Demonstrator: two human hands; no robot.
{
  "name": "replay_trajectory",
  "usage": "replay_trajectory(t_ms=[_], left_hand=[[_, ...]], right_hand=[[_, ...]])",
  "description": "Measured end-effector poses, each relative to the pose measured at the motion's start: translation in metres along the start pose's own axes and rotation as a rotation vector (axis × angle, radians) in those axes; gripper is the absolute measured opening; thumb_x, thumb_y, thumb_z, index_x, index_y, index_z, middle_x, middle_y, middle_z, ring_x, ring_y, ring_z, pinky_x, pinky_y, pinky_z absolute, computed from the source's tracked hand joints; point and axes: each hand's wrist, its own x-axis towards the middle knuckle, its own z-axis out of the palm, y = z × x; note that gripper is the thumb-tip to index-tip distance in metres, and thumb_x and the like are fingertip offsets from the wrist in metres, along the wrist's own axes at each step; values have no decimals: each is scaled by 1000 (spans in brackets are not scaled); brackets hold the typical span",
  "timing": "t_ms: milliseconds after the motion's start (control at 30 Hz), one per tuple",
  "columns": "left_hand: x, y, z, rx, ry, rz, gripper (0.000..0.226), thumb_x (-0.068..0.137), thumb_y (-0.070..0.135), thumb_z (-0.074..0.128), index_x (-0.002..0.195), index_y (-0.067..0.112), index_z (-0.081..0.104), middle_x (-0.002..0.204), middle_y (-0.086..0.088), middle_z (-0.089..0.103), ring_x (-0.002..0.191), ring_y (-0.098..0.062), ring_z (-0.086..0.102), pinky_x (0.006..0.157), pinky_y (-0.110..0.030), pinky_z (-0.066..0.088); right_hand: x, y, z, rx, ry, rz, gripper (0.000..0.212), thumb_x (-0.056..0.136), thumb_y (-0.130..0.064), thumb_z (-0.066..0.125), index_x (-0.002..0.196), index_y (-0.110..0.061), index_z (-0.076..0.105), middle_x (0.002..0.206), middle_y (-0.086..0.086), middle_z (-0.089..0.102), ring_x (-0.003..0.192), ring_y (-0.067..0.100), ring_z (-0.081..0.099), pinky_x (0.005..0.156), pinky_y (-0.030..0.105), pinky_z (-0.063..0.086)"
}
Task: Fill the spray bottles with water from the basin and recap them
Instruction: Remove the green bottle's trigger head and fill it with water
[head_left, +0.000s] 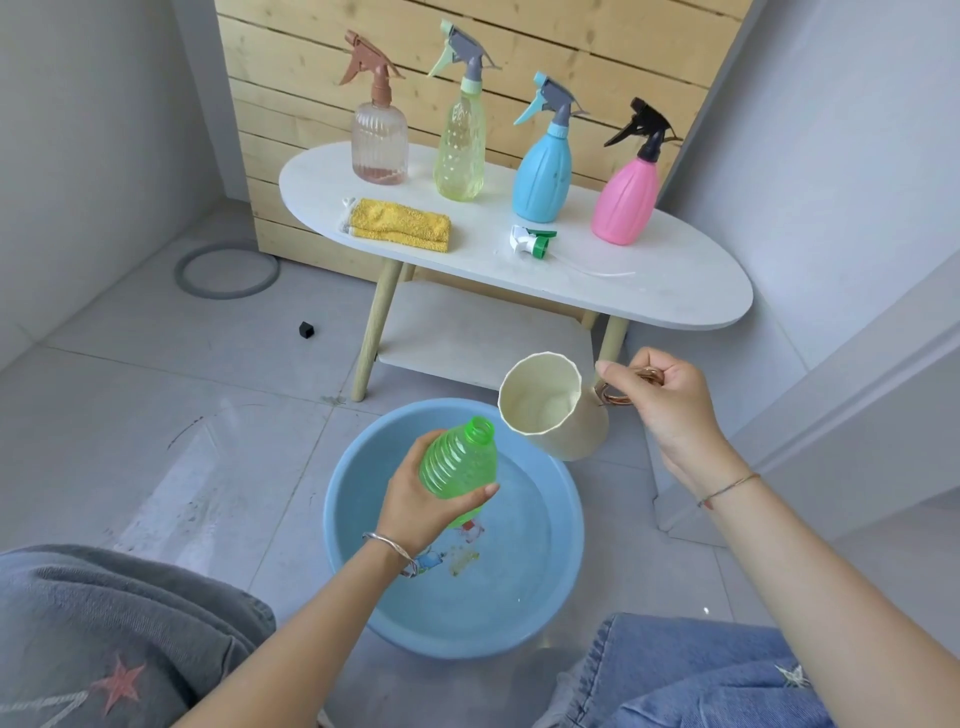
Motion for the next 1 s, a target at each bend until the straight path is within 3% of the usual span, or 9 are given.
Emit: replay_trajectory(t_ms=[100, 200, 300, 467, 1000], left_hand=[[-1, 2, 1, 24, -3, 2, 69, 52, 44, 91, 110, 38, 53, 106, 18, 64, 99, 7, 59, 82, -5, 43], [-1, 3, 1, 38, -2, 7, 65, 57, 32, 91, 108, 39, 52, 106, 18, 64, 98, 10, 57, 78, -2, 41], [-2, 4, 1, 46, -1, 14, 63, 58, 30, 91, 107, 39, 52, 105, 18, 63, 97, 11, 56, 78, -1, 40], [-2, 2, 2, 73, 1, 8, 64, 58, 32, 91, 105, 42, 49, 105, 22, 61, 97, 17, 53, 77, 2, 37], [-1, -4, 2, 82, -10, -16, 69, 57, 39, 91, 115, 33, 53, 109, 20, 61, 103, 14, 51, 79, 2, 36]], right_hand=[[-3, -5, 5, -69, -8, -65, 42, 79, -8, 74, 58, -10, 38, 55, 4, 37, 60, 18, 53, 65, 26, 41], [-5, -10, 9, -142, -16, -134, 43, 80, -6, 73, 57, -8, 36, 43, -11, 30, 42, 0, 42, 51, 14, 33], [-8, -15, 12, -208, -25, -209, 48, 80, -6, 73, 54, -11, 33, 40, -11, 34, 39, 3, 34, 44, 13, 24], [-9, -18, 16, -286, -40, -285, 49, 77, -12, 76, 52, -16, 34, 50, 2, 37, 49, 9, 28, 49, 21, 24], [-9, -24, 22, -459, -35, -483, 40, 73, -21, 71, 56, -8, 37, 56, -3, 35, 57, 10, 32, 53, 19, 25]])
